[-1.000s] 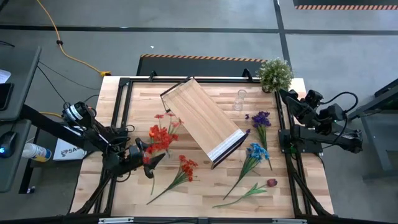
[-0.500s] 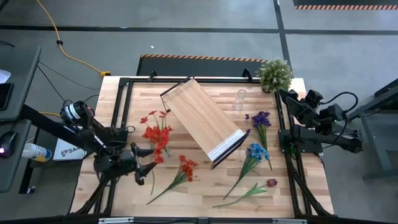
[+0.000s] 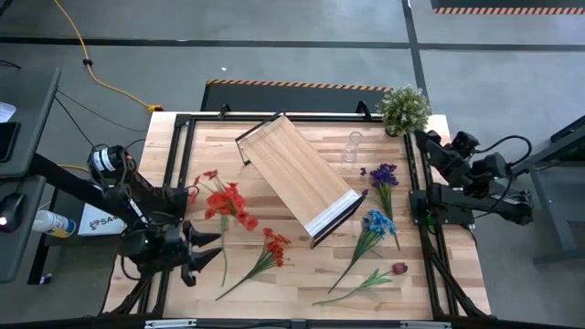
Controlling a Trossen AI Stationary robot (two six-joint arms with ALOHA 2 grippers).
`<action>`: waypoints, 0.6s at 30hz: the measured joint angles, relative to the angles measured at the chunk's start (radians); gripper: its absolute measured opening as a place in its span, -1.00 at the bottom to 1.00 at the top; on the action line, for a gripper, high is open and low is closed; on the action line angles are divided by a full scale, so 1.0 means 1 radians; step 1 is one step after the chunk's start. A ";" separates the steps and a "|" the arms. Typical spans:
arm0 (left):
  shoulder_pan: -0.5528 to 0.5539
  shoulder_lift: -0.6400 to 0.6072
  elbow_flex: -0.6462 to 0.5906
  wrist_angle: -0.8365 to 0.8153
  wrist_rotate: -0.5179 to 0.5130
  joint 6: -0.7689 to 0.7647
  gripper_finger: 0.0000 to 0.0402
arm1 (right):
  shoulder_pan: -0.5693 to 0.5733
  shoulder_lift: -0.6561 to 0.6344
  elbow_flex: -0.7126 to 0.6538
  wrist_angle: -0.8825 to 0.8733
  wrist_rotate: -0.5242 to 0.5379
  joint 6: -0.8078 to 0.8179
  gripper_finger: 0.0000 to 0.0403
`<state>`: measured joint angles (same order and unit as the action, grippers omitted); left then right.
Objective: Pick and place flowers into a vace then onto a shelf
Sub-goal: Put the orange flower into the bottom transparent vase
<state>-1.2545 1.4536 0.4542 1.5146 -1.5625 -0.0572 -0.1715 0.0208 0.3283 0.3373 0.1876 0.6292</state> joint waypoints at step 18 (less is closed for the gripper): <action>-0.016 0.000 0.273 -0.083 -0.010 0.022 0.19 | 0.000 0.000 0.000 0.049 -0.031 -0.005 0.71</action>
<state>-1.2701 1.4540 0.7269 1.4317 -1.5730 -0.0353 -0.1715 0.0208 0.3286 0.3865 0.1570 0.6239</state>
